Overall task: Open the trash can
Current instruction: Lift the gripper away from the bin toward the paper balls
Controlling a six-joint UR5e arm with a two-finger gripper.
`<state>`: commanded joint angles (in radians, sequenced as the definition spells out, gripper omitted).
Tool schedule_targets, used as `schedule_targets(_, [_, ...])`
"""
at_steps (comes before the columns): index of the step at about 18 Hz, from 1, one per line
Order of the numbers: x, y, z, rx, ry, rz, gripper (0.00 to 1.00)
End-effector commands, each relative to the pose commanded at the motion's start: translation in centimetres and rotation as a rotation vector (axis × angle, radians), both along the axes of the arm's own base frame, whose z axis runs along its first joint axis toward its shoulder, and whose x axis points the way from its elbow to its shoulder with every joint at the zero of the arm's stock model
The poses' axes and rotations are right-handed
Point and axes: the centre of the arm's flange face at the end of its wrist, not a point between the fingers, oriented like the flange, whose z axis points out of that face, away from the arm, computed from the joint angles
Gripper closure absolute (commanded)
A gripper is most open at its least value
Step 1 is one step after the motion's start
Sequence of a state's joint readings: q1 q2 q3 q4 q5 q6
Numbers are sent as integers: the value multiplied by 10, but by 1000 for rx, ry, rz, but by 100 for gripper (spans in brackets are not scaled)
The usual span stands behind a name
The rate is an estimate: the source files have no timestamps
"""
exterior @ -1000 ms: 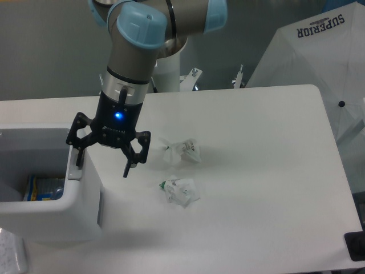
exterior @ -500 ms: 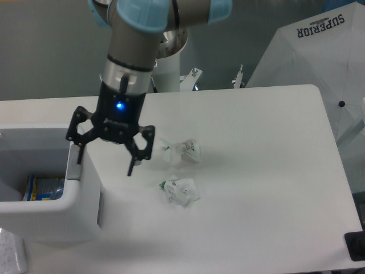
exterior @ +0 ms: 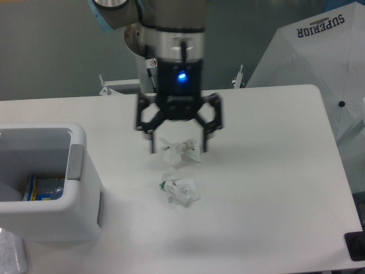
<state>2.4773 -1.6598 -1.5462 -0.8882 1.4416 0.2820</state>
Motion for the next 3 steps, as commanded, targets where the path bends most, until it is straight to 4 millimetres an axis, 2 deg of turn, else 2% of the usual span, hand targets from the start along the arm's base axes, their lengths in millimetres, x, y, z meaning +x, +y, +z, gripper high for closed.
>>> schedule_targets(3, [-5,-19,-14,-118,70,-26,0])
